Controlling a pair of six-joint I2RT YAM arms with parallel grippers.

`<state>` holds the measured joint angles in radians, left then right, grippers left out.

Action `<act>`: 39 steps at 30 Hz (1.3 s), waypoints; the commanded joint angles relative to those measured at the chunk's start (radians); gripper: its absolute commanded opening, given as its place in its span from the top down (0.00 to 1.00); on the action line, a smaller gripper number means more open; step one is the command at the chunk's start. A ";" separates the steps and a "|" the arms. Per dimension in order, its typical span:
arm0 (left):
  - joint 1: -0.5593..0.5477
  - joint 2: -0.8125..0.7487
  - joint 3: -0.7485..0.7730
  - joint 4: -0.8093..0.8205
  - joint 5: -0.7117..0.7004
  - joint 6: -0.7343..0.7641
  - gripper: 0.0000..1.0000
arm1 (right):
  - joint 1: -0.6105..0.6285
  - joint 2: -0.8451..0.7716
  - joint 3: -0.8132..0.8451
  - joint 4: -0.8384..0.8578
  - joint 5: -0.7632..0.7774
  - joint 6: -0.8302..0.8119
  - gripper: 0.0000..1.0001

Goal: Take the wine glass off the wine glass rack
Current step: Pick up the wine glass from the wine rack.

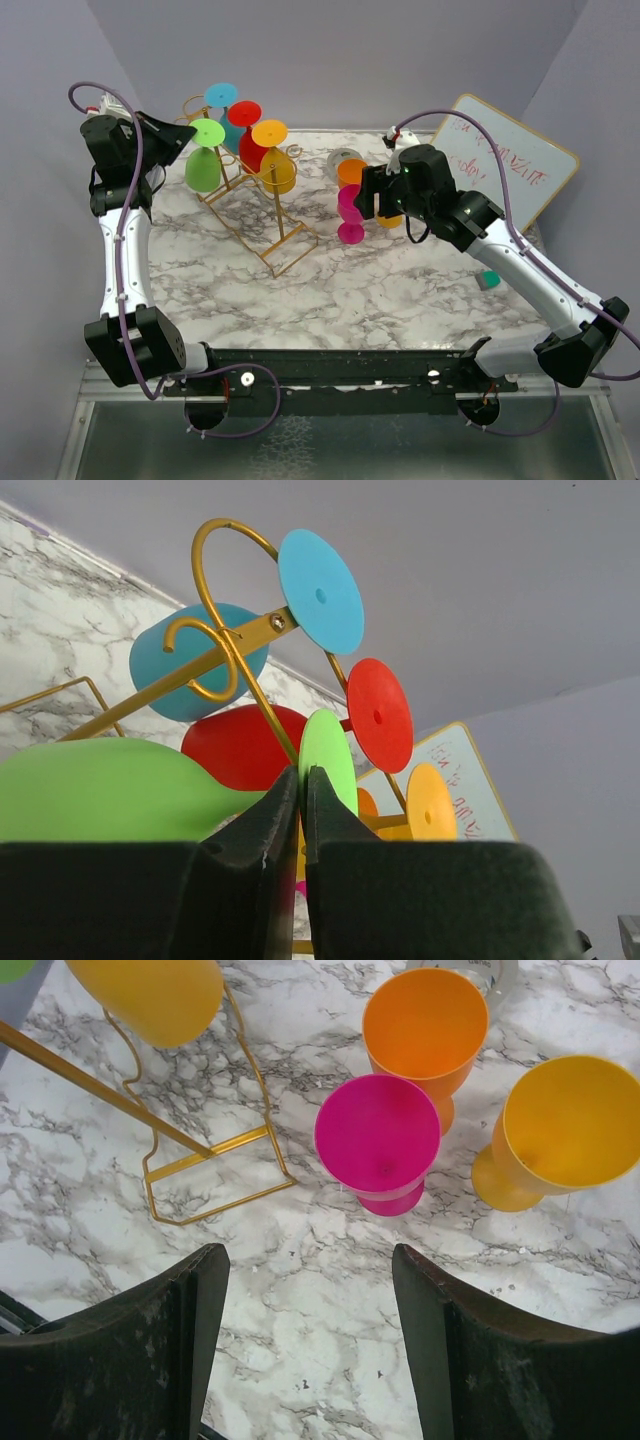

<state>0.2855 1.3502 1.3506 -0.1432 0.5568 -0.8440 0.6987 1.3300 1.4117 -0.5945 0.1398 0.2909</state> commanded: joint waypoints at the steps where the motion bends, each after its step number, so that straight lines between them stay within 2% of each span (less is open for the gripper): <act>1: -0.002 -0.011 0.022 -0.018 -0.011 0.025 0.96 | 0.002 0.000 -0.007 0.012 -0.032 0.018 0.28; 9: -0.004 -0.018 0.017 -0.005 0.022 0.012 1.00 | 0.002 0.003 -0.011 0.016 -0.034 0.021 0.28; 15: -0.004 -0.016 -0.010 0.050 0.079 -0.078 1.00 | 0.002 0.007 -0.016 0.017 -0.040 0.021 0.28; 29: -0.002 -0.068 -0.033 0.028 0.003 -0.156 1.00 | 0.002 0.006 -0.020 0.010 -0.047 0.024 0.28; 39: -0.003 -0.107 -0.022 -0.027 -0.066 -0.122 1.00 | 0.002 -0.001 -0.017 0.008 -0.046 0.024 0.27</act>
<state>0.2855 1.2846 1.3247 -0.1387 0.5537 -0.9840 0.6987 1.3315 1.4048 -0.5926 0.1120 0.3126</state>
